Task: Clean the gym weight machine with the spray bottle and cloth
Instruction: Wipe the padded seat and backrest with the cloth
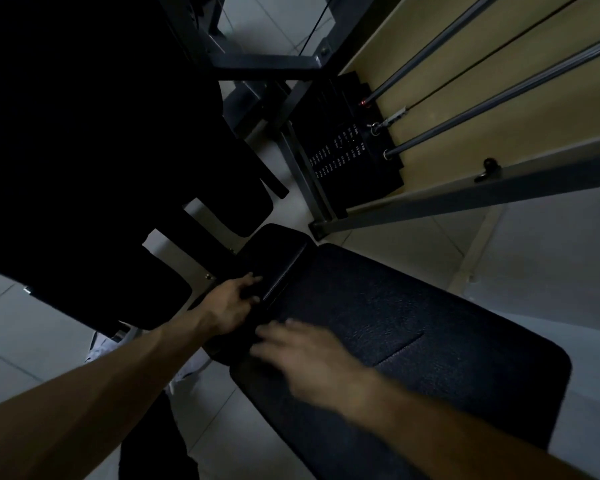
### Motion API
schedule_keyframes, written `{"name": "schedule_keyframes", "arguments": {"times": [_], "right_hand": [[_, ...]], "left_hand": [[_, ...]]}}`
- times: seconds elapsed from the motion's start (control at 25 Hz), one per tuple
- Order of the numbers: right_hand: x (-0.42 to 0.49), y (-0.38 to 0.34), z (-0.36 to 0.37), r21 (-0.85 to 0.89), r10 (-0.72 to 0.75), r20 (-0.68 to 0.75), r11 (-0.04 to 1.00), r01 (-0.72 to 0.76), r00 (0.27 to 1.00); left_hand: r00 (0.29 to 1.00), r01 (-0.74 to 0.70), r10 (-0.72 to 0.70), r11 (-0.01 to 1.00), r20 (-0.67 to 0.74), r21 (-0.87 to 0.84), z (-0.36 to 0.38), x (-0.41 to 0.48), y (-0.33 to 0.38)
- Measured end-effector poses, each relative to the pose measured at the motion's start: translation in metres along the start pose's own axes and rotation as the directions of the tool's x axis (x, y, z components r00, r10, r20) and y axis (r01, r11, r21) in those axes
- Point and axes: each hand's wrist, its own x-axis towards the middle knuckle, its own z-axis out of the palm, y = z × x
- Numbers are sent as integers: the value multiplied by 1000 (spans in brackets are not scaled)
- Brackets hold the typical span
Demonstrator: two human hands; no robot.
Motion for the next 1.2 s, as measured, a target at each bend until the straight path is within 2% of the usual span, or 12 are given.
{"name": "schedule_keyframes", "arguments": {"times": [0.08, 0.2, 0.32, 0.48, 0.6, 0.68, 0.76, 0.88, 0.96, 1.04, 1.12, 1.2], "right_hand": [[-2, 47, -27, -89, 187, -147, 975, -201, 971], [-9, 113, -65, -15, 441, -318, 883, -470, 839], [-10, 73, -43, -19, 401, -328, 902, -431, 855], [-30, -28, 27, -9, 137, -183, 990, -141, 974], [-37, -13, 20, -24, 65, -147, 997, -69, 987], [-39, 33, -8, -47, 235, -259, 966, -255, 937], [-46, 81, -47, -17, 437, -368, 879, -476, 821], [-48, 81, -57, 24, 549, -464, 793, -609, 695], [-51, 25, -20, -51, 423, -417, 872, -486, 804], [-67, -36, 27, -118, 179, -263, 969, -216, 948], [-84, -53, 39, -134, 46, -216, 988, -76, 975], [-89, -26, 17, -164, 97, -276, 976, -146, 956]], "left_hand": [[1000, 15, -14, 999, -10, 53, 5, -2, -2], [997, 10, -1, 994, -78, 108, 14, -13, -8], [987, -17, 31, 996, -155, 89, 23, -24, -18], [986, -25, 43, 994, -160, 111, 28, -27, -22], [992, -11, 25, 993, -127, 114, 28, -26, -20], [995, -5, 17, 993, -102, 116, 27, -29, -20], [997, -7, 17, 991, -77, 134, 27, -35, -21], [999, 7, 0, 987, -47, 162, 27, -41, -20], [1000, 20, -17, 985, -20, 169, 26, -41, -19], [999, 31, -34, 982, 14, 186, 25, -41, -16], [998, 40, -47, 979, 29, 198, 25, -43, -12], [998, 60, -65, 978, 19, 201, 27, -46, -7]]}}
